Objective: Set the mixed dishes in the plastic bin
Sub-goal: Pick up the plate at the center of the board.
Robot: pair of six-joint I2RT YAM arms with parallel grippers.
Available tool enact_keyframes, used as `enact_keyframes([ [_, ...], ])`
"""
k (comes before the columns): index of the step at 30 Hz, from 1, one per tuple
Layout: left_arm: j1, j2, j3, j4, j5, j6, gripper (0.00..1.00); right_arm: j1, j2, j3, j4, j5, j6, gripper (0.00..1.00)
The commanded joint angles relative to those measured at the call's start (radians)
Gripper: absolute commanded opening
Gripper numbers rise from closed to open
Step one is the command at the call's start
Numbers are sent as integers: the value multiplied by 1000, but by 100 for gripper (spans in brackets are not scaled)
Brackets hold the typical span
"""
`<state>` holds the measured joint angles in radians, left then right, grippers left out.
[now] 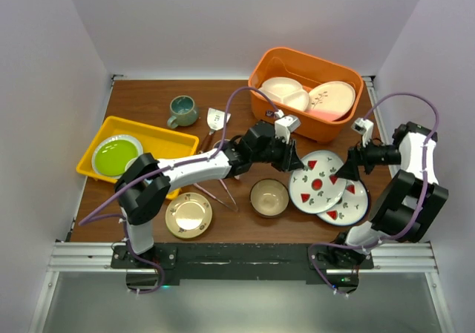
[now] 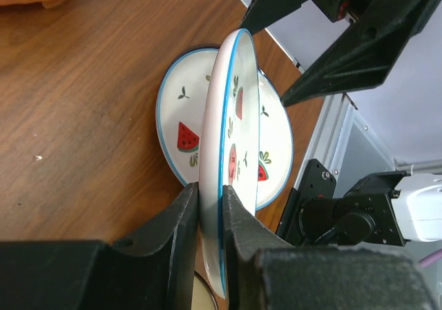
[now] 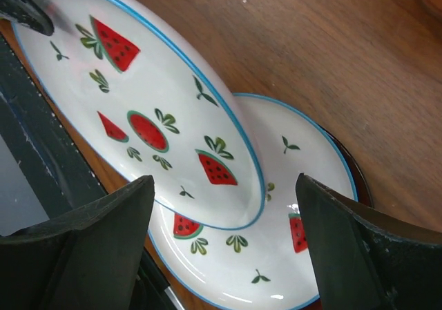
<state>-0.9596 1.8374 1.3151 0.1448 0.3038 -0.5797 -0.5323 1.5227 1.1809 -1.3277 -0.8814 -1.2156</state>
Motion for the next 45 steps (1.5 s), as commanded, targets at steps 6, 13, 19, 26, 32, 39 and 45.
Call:
enact_keyframes([
  [6, 30, -90, 26, 164, 78, 38, 0, 130, -22, 45, 50, -53, -12, 88],
  [13, 36, -113, 27, 171, 107, 79, 0, 160, 80, 121, -60, -106, -148, 84],
  [19, 42, -132, 27, 185, 110, 93, 0, 221, 99, 118, -133, -129, -249, 73],
  [26, 56, -132, 45, 179, 115, 98, 0, 268, 71, 97, -130, -134, -249, 52],
  [32, 62, -124, 70, 162, 123, 103, 0, 287, 37, 92, -130, -142, -237, 23],
  [39, 76, -125, 90, 145, 133, 110, 0, 285, -12, 109, -130, -128, -196, 0],
  [45, 93, -118, 113, 133, 152, 113, 0, 287, -59, 155, -130, -120, -121, 0],
])
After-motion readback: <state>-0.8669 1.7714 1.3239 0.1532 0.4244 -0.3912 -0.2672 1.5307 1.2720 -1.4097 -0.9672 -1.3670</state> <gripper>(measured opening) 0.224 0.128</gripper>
